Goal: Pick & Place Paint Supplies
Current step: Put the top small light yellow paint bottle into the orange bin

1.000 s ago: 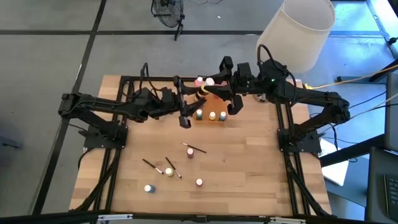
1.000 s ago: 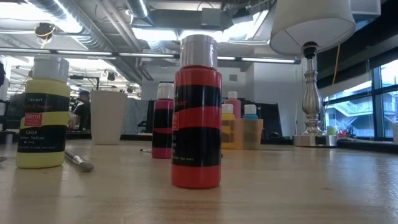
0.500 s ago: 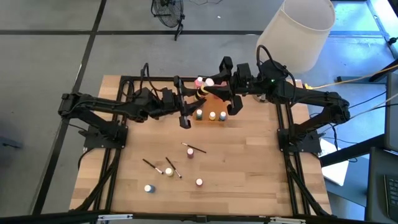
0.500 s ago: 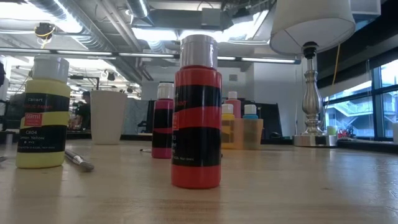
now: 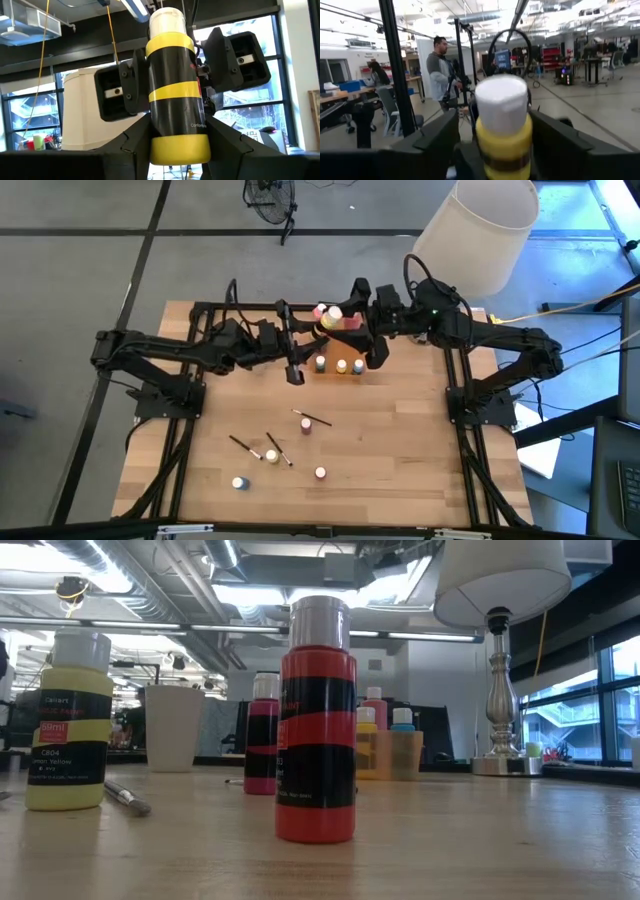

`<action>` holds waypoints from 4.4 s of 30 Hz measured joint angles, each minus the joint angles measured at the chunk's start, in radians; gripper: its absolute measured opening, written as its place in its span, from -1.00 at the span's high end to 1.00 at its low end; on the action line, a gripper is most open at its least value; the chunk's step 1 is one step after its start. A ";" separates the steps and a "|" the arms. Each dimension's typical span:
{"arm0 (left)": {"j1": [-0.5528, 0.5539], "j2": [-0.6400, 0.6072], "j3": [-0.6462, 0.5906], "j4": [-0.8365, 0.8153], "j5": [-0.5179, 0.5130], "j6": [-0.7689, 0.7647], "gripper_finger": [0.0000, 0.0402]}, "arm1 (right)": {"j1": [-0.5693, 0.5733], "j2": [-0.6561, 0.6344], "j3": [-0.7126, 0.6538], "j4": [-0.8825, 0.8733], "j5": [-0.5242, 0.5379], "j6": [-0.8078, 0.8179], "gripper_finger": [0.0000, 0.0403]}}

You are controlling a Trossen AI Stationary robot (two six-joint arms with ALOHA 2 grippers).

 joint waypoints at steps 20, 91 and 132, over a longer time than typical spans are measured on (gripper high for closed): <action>-0.001 -0.238 0.000 -0.600 0.064 -0.016 0.28 | -0.001 -0.064 0.155 -0.664 0.083 0.042 -0.19; -0.002 -0.232 0.000 -0.808 -0.141 0.149 0.28 | -0.073 0.130 0.156 -0.538 -0.019 0.292 -0.08; -0.003 -0.232 0.000 -0.809 -0.150 0.062 0.12 | -0.076 0.130 0.156 -0.536 -0.026 0.254 0.40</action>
